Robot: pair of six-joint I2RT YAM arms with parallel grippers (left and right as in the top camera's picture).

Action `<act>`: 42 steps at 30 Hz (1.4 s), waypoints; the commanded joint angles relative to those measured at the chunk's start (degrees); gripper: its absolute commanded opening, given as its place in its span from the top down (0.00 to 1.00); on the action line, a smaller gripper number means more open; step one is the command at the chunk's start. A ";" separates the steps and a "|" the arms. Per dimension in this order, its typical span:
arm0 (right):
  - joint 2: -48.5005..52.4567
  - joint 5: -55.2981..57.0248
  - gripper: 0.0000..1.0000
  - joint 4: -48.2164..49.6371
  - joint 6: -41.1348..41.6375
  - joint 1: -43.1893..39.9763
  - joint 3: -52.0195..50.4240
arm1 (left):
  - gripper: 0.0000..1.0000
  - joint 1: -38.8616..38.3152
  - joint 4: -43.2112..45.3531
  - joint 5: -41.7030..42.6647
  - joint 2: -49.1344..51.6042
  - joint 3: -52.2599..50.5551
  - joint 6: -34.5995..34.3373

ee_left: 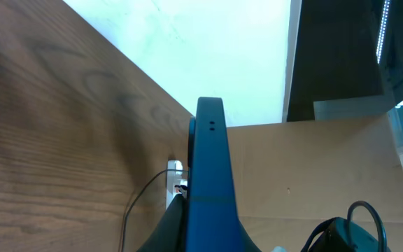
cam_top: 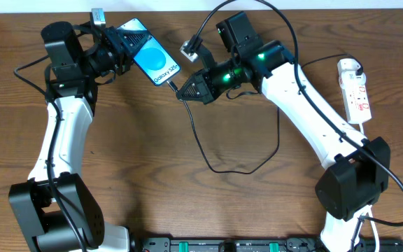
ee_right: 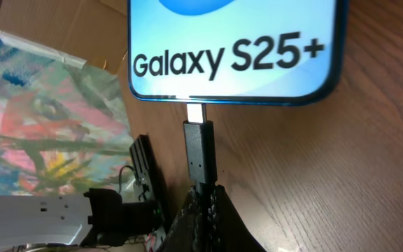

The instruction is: Plug charger to phone and switch on socket

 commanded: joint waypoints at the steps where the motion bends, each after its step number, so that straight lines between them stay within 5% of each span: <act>1: 0.04 -0.33 0.99 0.00 0.11 -0.63 0.26 | 0.93 -0.09 0.33 1.22 0.04 1.16 -0.24; 42: 0.04 0.50 0.99 -0.44 0.13 -0.11 0.26 | 0.93 -0.09 0.33 1.27 0.04 1.16 -0.26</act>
